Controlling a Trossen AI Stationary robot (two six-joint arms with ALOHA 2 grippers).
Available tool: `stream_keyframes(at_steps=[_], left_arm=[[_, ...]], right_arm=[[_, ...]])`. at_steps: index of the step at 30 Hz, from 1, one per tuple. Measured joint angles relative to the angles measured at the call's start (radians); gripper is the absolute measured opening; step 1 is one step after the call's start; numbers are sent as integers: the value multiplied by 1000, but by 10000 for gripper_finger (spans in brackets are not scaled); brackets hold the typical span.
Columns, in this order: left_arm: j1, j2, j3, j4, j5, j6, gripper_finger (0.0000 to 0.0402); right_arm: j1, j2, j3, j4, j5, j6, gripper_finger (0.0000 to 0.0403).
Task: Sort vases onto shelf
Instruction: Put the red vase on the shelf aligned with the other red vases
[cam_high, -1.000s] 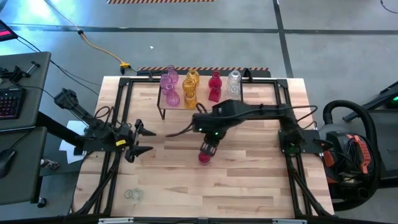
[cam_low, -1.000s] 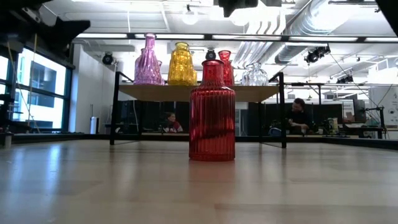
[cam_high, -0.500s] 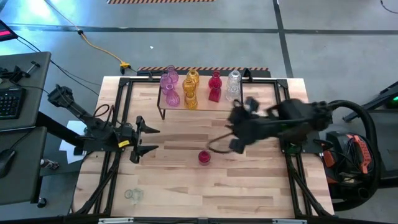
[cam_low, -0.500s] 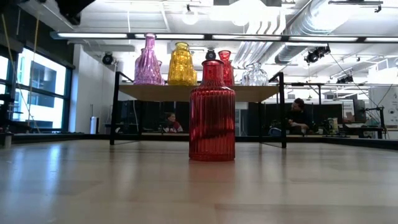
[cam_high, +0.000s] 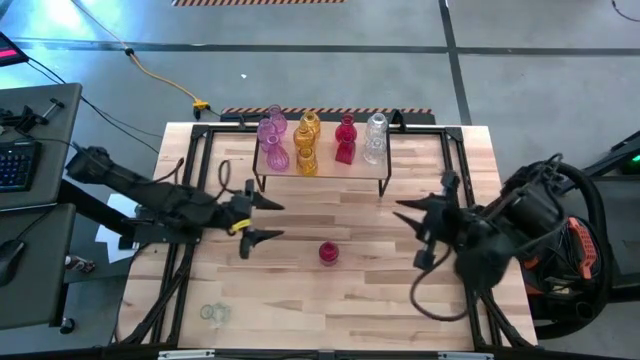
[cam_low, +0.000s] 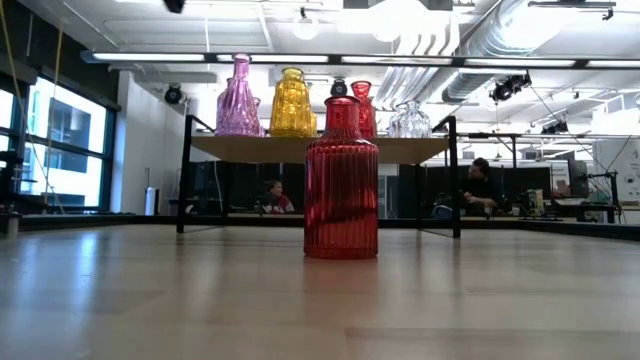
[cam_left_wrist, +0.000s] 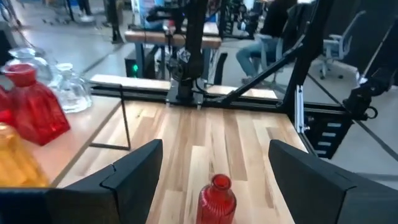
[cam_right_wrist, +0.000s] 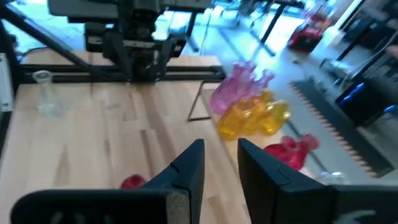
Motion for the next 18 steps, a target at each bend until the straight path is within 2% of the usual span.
stream_keyframes(at_steps=[6, 13, 18], left_arm=[[85, 132, 126, -125, 137, -30, 284], [166, 306, 249, -223, 291, -6, 284], [232, 430, 312, -236, 388, 6, 284]], right_arm=[[68, -168, -222, 0, 114, 142, 81], [123, -388, -595, 27, 142, 352, 81], [169, -534, -863, 97, 215, 520, 81]])
